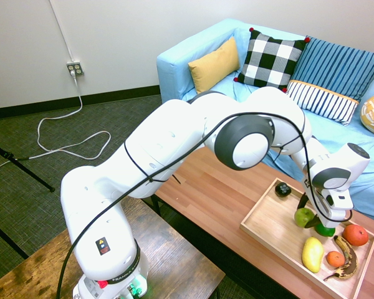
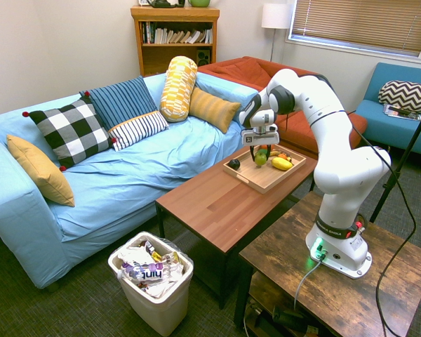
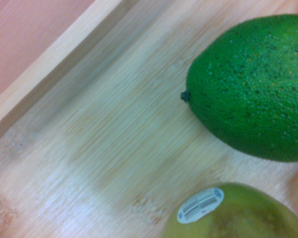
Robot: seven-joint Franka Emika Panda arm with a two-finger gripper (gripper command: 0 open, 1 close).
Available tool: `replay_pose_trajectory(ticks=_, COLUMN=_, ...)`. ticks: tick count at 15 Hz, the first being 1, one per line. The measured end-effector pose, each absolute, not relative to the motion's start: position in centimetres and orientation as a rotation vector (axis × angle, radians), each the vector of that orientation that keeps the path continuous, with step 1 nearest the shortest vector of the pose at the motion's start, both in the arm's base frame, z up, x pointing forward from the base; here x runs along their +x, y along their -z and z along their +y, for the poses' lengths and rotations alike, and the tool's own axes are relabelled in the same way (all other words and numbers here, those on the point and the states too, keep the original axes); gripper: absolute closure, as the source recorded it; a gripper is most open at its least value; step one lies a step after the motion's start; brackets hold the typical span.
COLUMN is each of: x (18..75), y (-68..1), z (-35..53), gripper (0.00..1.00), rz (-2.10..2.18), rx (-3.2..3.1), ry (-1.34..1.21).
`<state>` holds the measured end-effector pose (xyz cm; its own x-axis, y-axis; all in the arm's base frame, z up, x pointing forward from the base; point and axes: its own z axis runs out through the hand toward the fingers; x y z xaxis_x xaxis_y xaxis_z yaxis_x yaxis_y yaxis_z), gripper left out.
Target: Put the apple in the tray
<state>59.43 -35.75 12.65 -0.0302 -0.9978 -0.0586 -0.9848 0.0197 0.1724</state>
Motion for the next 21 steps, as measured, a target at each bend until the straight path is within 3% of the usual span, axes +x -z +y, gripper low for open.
replay_pose_trajectory(ticks=4, x=60.3, y=-11.6, z=-36.1, gripper=1.0, rz=-2.193, rx=2.135, ry=0.282)
replay_pose_trajectory(ticks=5, x=60.5, y=-11.5, z=-36.1, gripper=0.0, rz=-2.19, rx=2.137, ry=0.288)
replay_pose_trajectory(ticks=16, x=60.9, y=-11.3, z=-36.5, gripper=0.0, rz=-2.167, rx=2.168, ry=0.315)
replay_pose_trajectory(ticks=21, x=61.3, y=-15.7, z=-37.9, gripper=0.0, rz=-2.2, rx=2.18, ry=0.238)
